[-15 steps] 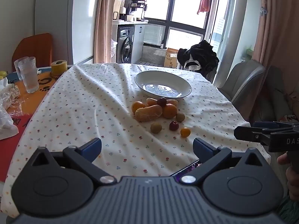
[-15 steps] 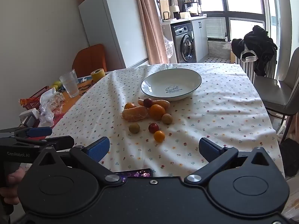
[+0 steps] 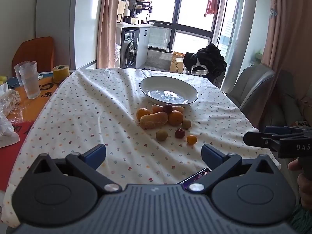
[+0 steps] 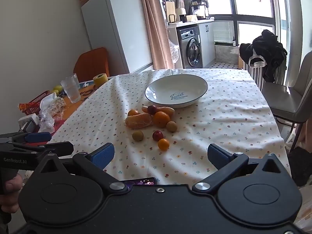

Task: Organize fruits

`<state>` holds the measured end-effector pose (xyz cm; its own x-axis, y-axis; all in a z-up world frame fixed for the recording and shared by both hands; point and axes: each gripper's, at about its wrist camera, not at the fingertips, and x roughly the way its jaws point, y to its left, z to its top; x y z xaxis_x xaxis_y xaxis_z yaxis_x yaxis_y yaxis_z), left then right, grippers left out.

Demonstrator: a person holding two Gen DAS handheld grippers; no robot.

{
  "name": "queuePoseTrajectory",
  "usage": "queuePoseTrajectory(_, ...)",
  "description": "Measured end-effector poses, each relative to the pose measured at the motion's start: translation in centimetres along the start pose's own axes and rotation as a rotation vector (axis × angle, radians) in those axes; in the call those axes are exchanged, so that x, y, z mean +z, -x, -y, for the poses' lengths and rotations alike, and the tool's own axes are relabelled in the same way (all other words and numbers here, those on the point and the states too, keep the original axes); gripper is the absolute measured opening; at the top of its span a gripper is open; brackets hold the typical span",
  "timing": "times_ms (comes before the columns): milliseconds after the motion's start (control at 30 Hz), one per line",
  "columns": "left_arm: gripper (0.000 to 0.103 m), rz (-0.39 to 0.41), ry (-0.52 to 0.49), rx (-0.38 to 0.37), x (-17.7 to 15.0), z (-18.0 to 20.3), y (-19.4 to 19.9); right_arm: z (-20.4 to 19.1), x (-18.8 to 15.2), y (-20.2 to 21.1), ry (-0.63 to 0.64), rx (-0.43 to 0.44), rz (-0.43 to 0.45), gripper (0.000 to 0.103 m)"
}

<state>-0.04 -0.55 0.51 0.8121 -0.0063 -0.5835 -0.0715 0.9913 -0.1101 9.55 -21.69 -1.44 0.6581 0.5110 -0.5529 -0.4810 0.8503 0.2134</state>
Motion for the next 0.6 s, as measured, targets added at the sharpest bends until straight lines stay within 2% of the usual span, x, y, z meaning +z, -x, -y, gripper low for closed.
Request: queuePoseTrajectory(600, 0.103, -0.005, -0.002, -0.019, -0.04, -0.59, 0.29, -0.76, 0.14, 0.26, 0.013, -0.023, -0.003, 0.103)
